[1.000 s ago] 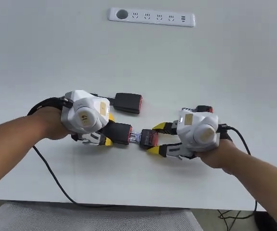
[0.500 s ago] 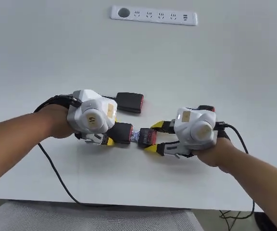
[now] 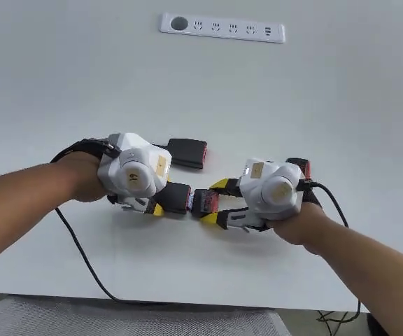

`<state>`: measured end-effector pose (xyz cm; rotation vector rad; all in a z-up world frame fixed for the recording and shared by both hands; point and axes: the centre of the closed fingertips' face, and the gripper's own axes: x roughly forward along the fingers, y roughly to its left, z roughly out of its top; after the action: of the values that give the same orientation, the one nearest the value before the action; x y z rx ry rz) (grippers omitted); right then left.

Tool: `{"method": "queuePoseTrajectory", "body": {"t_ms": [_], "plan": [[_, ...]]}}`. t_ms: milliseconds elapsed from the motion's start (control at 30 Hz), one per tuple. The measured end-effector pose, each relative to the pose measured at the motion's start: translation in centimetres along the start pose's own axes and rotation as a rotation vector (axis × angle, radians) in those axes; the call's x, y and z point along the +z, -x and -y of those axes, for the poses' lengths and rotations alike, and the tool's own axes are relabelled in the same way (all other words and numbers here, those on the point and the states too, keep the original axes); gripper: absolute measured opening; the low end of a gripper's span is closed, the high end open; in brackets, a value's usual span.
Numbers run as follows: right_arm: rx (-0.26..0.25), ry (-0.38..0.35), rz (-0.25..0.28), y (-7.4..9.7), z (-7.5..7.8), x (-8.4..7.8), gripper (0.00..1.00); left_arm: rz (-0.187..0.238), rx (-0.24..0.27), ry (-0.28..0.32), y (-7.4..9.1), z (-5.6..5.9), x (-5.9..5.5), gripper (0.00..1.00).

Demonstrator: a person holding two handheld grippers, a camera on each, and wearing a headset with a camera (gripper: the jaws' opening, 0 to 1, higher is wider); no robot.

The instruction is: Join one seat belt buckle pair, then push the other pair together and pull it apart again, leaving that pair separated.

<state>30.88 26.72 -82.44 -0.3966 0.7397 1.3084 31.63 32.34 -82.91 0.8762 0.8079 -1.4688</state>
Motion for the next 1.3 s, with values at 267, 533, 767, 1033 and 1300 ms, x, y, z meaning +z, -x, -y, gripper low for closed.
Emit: {"method": "queuePoseTrajectory", "body": {"t_ms": [267, 533, 767, 1033, 1300], "plan": [[-0.008, 0.004, -0.008, 0.01, 0.25, -0.19, 0.33, 0.007, 0.003, 0.009, -0.03, 0.05, -0.01, 0.34], [-0.009, 0.015, -0.007, 0.1, 0.26, -0.27, 0.33, 0.029, 0.002, 0.015, -0.01, 0.09, -0.02, 0.33], [-0.014, 0.025, 0.014, 0.28, 0.23, -0.48, 0.33, 0.067, -0.001, 0.032, 0.16, 0.21, 0.02, 0.33], [-0.028, 0.033, 0.038, 0.32, 0.18, -0.46, 0.32, 0.12, -0.002, 0.04, 0.35, 0.21, -0.27, 0.33], [-0.04, 0.004, 0.08, 0.3, 0.18, -0.49, 0.32, 0.182, -0.026, 0.066, 0.41, 0.02, -0.48, 0.33]]}}
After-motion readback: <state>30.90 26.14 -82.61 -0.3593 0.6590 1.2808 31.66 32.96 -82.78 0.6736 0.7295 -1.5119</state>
